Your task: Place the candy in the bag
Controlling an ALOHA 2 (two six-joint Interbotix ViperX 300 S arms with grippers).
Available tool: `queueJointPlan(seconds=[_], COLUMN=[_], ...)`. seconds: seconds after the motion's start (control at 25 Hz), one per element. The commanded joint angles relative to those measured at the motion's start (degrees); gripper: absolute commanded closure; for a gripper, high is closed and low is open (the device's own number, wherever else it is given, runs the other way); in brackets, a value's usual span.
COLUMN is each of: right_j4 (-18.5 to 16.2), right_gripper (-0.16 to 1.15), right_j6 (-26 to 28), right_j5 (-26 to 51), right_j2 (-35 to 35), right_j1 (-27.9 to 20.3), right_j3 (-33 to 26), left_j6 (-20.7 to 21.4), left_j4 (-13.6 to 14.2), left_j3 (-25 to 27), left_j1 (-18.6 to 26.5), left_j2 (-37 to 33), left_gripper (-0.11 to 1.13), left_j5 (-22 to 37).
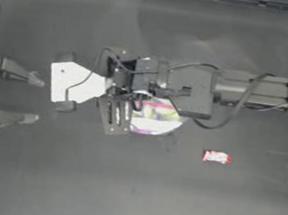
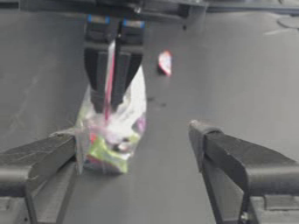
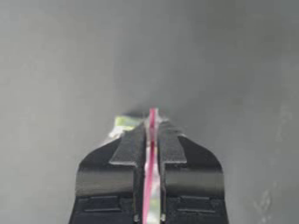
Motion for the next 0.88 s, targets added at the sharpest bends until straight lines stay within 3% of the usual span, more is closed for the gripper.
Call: queueJointPlan(seconds=[0.04, 0.44, 0.88], right_j4=[0.2, 1.1, 1.4], right_gripper=[0.66, 0.66, 0.70], right_j6=[0.1, 0.8, 1.8], right_j5=[-1.0, -8.1, -14.8], right_j2=[-4.2, -8.9, -13.2], right_j1=[0.0, -0.4, -0.6], right_j3=[0.3, 7.3, 14.6], left_j6=[-0.1, -0.1, 0.3], left_j4=[-0.4, -0.5, -0.5], left_j3=[-0.5, -1.1, -4.2], left_j1=[0.2, 0.4, 0.7], left_j2=[1.4, 4.9, 17.6], left_gripper=[0.03, 0.03, 0.03], left_j5=[-0.3, -1.0, -8.6])
